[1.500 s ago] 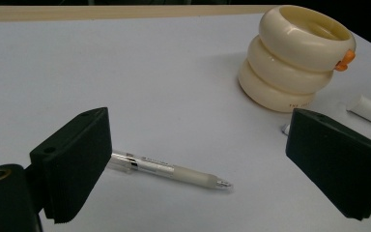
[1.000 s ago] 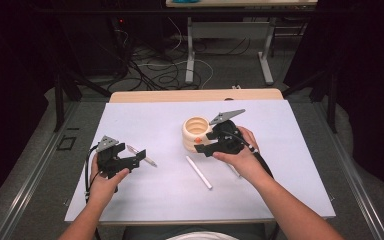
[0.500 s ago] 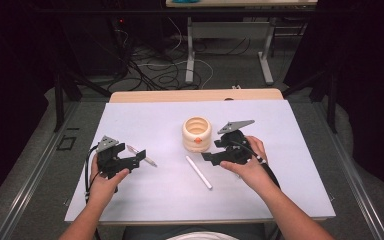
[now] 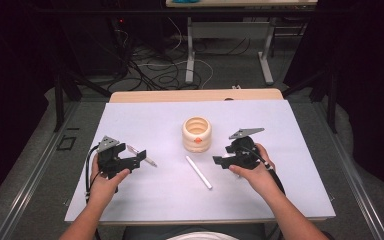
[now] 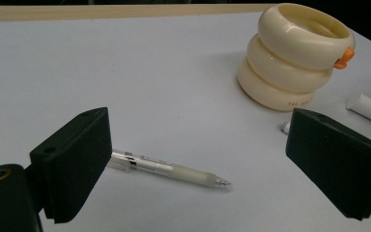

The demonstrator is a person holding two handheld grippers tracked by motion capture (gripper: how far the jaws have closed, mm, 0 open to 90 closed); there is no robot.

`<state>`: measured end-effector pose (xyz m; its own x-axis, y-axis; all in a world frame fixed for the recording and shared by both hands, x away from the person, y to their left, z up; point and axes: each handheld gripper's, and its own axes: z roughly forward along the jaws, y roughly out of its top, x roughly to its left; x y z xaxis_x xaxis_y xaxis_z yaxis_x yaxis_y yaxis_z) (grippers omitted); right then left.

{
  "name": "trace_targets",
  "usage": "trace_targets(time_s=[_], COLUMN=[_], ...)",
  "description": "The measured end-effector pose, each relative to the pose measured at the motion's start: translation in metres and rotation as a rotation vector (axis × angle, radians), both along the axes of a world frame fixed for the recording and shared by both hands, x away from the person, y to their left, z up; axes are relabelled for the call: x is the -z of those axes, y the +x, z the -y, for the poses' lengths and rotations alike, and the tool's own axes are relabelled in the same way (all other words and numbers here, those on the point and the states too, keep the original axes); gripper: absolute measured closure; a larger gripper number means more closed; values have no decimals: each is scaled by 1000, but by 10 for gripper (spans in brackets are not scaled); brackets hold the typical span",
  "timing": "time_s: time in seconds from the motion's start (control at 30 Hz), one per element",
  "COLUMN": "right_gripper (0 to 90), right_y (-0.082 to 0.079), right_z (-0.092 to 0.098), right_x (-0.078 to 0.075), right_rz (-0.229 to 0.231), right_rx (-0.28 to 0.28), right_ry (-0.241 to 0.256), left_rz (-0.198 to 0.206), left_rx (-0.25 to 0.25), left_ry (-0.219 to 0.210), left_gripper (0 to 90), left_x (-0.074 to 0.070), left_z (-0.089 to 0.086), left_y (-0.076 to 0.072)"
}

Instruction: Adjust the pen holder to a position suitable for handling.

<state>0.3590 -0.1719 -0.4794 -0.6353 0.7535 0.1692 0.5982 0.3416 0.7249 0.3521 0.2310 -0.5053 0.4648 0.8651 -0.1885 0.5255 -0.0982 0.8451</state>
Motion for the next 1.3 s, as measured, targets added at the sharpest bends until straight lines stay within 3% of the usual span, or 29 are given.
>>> trace_targets(time_s=[0.13, 0.23, 0.37, 0.43, 0.63, 0.7, 0.87, 0.9, 0.97, 1.0, 1.03, 1.1, 1.13, 1.17, 1.3], right_gripper=[389, 423, 483, 501, 553, 595, 646, 653, 672, 675, 678, 678, 678, 678, 686], right_y=[-3, -5, -9, -11, -15, -15, -19, -19, -18, -18, -18, -18, -18, -18, -18], right_z=[0, -3, -10, -13, -24, -29, -40, -42, -44, -47, -48, -51, -53, -55, -61], right_x=[5, 10, 14, 17, 21, 24, 28, 30, 32, 36, 36, 38, 42, 40, 43], right_rz=[1, -24, -37, -40, -88, -98, -165, -160, -198, -177, -204, -215, -188, -217, -242], right_rx=[7, 0, -16, -17, -33, -46, -40, -34, -34, -22, -17, -19, -24, -23, -12], right_ry=[1, 3, -32, -27, -57, -33, -87, -86, -126, -100, -122, -130, -102, -136, -153], left_rz=[2, 3, 5, 1, 1, 1, 4, 3, 3, 3, 4, 1, 1, 0, -3], left_rx=[1, 2, 3, 3, 4, 4, 5, 5, 6, 5, 5, 8, 8, 10, 12], left_ry=[0, -1, -1, 1, 2, 2, 1, 1, 0, 1, -1, 1, 2, 4, 3], left_gripper=[92, 92, 92, 92, 92, 92, 93, 92, 92, 92, 92, 92, 92, 93, 93], left_x=[0, 0, 0, 0, 0, 0, 0, 0, 0, 0, 0, 0, 0, 0, 0], left_z=[0, 0, 0, 0, 1, 0, 1, 1, 1, 1, 1, 1, 1, 1, 2], left_y=[0, 0, 0, 0, 0, 0, -1, -1, -1, -1, -1, -1, -1, -1, -1])
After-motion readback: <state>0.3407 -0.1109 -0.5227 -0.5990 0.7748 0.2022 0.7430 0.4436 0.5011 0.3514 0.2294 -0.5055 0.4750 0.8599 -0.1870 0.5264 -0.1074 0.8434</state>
